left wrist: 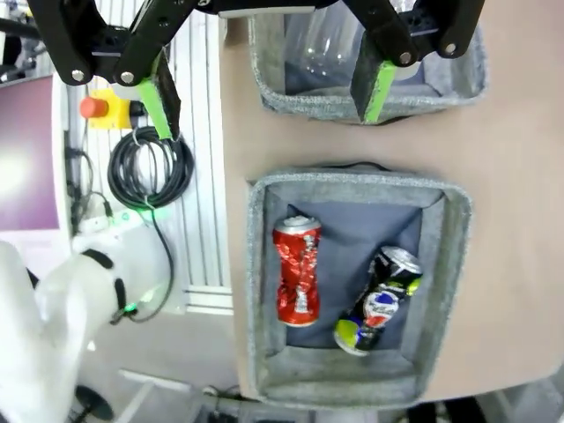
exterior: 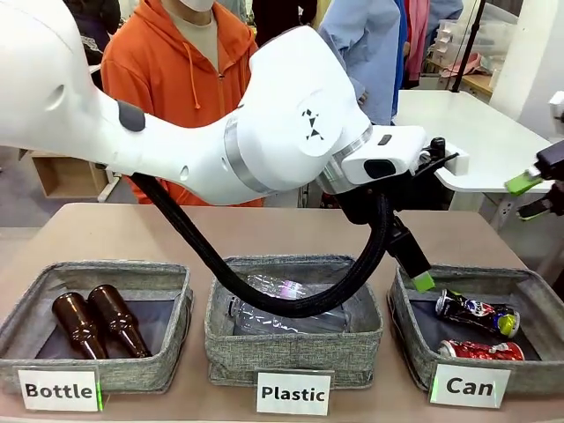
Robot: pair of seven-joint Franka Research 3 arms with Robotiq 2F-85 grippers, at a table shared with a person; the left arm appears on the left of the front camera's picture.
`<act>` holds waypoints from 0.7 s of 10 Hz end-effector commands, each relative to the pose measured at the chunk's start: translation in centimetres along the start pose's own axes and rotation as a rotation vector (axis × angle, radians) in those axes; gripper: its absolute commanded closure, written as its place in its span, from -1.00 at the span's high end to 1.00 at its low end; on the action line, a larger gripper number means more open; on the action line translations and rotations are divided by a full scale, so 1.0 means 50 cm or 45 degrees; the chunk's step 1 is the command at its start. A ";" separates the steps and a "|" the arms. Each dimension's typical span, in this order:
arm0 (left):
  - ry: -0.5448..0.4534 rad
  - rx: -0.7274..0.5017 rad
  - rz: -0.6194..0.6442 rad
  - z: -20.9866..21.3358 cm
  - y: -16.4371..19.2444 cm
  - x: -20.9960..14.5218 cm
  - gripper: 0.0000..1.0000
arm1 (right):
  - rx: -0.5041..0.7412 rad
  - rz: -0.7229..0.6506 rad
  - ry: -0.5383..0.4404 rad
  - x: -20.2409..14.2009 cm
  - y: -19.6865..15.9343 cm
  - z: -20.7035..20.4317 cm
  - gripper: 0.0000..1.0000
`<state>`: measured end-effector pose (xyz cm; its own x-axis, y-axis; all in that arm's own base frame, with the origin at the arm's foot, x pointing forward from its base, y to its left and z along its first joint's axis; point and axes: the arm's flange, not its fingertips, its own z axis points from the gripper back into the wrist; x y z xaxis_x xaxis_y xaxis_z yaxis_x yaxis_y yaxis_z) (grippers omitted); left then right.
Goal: Sort the can waste into the basket.
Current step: Pick up the can waste from the table and place it in the right Fabric basket.
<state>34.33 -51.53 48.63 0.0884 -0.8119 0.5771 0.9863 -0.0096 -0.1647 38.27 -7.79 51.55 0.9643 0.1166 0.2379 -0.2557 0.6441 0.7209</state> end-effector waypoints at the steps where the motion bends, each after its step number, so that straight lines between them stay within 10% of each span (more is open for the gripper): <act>1: 0.001 -0.097 -0.042 0.043 0.013 -0.019 1.00 | 0.039 0.018 0.021 0.014 -0.002 -0.020 1.00; 3: -0.053 -0.208 0.086 0.129 0.011 -0.074 1.00 | 0.069 0.033 0.026 0.026 0.009 -0.061 1.00; 7: -0.561 -0.415 0.823 0.291 0.019 -0.384 1.00 | 0.317 0.042 0.062 0.045 0.029 -0.181 1.00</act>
<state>37.83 -32.24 52.05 0.6164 -0.5385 0.5745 0.7247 0.1027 -0.6814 40.09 -0.69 47.87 0.9586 0.1774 0.2227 -0.2818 0.4807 0.8304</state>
